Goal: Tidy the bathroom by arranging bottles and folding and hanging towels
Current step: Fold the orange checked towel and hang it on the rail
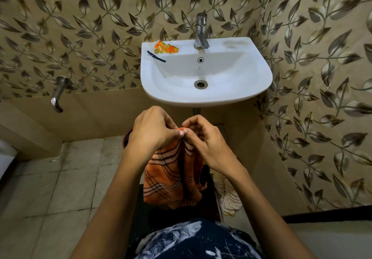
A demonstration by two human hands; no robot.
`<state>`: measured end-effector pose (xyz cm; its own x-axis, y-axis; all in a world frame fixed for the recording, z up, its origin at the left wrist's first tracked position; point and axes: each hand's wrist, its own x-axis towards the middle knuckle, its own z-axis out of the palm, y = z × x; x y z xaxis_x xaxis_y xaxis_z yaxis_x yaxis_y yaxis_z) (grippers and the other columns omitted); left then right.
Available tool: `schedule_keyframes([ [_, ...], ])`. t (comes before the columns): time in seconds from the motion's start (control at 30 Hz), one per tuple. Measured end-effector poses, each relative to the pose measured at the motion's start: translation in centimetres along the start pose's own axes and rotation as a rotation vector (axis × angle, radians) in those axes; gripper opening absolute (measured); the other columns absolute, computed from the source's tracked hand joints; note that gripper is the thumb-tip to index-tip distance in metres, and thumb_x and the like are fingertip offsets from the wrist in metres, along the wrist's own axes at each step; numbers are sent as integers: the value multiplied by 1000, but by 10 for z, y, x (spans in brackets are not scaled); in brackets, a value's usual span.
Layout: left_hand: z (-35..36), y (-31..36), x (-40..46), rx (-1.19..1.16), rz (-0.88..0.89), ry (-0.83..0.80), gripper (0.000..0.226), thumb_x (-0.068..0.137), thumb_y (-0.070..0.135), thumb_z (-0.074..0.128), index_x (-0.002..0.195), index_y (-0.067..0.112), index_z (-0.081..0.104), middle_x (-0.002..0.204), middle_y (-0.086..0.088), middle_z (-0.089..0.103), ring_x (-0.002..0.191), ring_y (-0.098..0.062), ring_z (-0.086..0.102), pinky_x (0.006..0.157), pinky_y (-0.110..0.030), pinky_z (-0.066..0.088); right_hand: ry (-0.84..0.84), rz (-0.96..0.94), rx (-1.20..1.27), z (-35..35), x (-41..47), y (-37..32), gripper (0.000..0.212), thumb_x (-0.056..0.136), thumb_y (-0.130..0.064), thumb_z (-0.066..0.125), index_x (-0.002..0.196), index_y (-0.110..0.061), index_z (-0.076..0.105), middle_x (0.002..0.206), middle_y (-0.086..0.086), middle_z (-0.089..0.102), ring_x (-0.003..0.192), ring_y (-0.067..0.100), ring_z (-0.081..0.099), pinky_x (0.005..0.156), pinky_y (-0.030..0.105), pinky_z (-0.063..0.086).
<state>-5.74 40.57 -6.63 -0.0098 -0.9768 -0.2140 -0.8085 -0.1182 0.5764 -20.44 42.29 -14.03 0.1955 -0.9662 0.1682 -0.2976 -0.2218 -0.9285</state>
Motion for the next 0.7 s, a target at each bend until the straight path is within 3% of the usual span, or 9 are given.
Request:
schedule_keyframes([
  [0.07, 1, 2, -1, 4, -6, 12, 12, 72, 35, 77, 75, 24, 76, 75, 1, 70, 77, -14, 64, 65, -28, 53, -8, -17, 10, 1, 1, 4, 7, 94, -28, 56, 98, -22, 59, 83, -4, 66, 76, 8, 63, 69, 31, 54],
  [0.17, -4, 3, -2, -10, -6, 60, 8, 75, 33, 75, 71, 26, 75, 74, 5, 70, 79, -10, 64, 61, -24, 48, -52, -8, 12, 0, 3, 12, 9, 92, -26, 60, 96, -19, 59, 82, -9, 65, 75, 3, 64, 67, 19, 51],
  [0.33, -15, 0, -1, -62, -10, 133, 9, 74, 32, 76, 68, 26, 73, 69, 10, 68, 76, -5, 62, 57, -20, 44, -129, 93, -87, -4, 0, 34, 9, 94, -19, 57, 92, -10, 59, 87, -1, 62, 82, 18, 60, 73, 33, 48],
  [0.47, -13, -2, 4, -59, -30, 102, 7, 70, 29, 80, 69, 24, 75, 69, 7, 69, 77, -7, 63, 54, -19, 41, -148, 59, -147, -1, 0, 32, 18, 101, -27, 41, 94, -11, 47, 79, -5, 49, 67, 2, 43, 62, 18, 34],
  [0.6, -10, -6, 9, -72, -55, 51, 24, 55, 31, 88, 71, 21, 74, 68, 9, 67, 72, -4, 61, 56, -22, 48, -172, 24, -116, 2, -1, 23, 16, 102, -29, 33, 95, -17, 40, 68, -10, 38, 58, 3, 35, 56, 18, 30],
  [0.7, -8, -7, 12, -76, -49, -46, 34, 50, 32, 90, 78, 22, 74, 74, 8, 67, 73, -7, 61, 64, -32, 57, -184, -13, -58, 7, 1, 16, 16, 102, -33, 32, 93, -21, 40, 67, -14, 39, 59, 2, 35, 56, 18, 31],
])
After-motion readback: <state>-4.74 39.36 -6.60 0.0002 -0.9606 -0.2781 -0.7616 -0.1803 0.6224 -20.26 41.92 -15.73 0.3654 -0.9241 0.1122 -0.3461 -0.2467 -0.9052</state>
